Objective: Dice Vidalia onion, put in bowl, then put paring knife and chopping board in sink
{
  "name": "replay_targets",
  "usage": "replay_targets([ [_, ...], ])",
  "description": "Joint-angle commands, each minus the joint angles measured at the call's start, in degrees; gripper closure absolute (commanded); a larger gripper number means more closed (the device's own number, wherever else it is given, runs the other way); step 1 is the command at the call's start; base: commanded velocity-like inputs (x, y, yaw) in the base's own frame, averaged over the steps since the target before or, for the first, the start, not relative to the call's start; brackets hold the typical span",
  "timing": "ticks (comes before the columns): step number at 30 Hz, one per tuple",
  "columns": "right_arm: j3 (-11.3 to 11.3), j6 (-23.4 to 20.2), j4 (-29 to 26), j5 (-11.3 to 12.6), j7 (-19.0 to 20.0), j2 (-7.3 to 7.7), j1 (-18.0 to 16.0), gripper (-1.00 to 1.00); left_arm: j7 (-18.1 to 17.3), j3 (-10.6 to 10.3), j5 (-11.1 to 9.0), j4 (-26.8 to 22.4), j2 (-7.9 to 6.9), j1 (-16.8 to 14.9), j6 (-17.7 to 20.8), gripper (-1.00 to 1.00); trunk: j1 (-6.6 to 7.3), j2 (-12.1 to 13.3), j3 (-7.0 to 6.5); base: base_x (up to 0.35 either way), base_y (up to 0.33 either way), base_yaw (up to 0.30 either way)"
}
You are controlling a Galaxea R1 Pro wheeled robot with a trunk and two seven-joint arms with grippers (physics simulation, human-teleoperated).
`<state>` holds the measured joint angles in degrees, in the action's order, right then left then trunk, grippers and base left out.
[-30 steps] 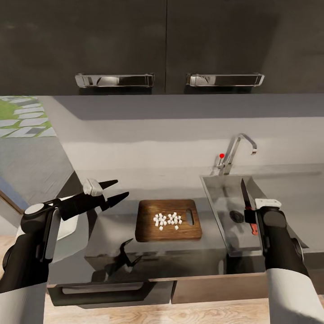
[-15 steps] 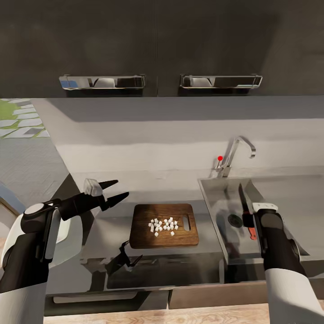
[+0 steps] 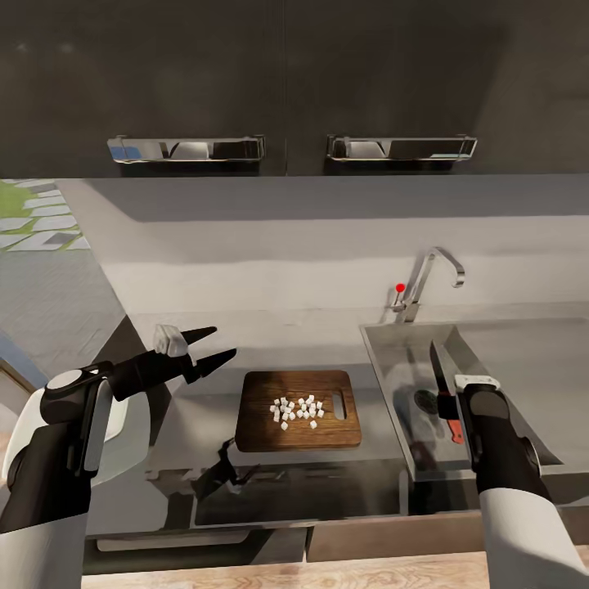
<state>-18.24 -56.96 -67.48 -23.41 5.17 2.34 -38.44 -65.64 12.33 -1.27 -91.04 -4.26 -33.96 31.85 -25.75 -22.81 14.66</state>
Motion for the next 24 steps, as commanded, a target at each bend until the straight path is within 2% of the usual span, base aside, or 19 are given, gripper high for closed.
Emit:
replay_targets([
  [1, -0.04, -0.20, -0.01, -0.59, 0.54, -0.02, -0.05, 1.00, -0.18, 0.03, -0.13, -0.02, 0.00, -0.06, 0.58, -1.00, -0.03, -0.11, 0.11, 0.000, 0.000, 0.000],
  [3, -0.04, -0.18, 0.03, -0.59, 0.54, -0.09, -0.05, 1.00, -0.19, 0.02, -0.13, -0.02, 0.03, -0.06, 0.54, -1.00, -0.03, -0.11, 0.11, 0.000, 0.000, 0.000],
  [10, -0.42, 1.05, 8.65, -0.59, 0.50, -0.10, -0.05, 1.00, -4.40, 0.04, -0.14, -0.09, 0.05, -0.06, 0.42, -1.00, -0.03, -0.11, 0.11, 0.000, 0.000, 0.000],
  [13, -0.51, 2.67, 9.62, -0.58, 0.39, 0.01, -0.05, 1.00, -5.52, 0.06, -0.14, -0.10, 0.05, -0.06, 0.40, -1.00, -0.03, -0.11, 0.11, 0.000, 0.000, 0.000],
  [24, -0.57, 3.34, 9.49, -0.42, 0.36, 0.39, -0.05, 1.00, -5.65, 0.06, -0.14, -0.10, 0.21, -0.06, 0.36, -1.00, -0.03, -0.11, 0.11, 0.000, 0.000, 0.000],
])
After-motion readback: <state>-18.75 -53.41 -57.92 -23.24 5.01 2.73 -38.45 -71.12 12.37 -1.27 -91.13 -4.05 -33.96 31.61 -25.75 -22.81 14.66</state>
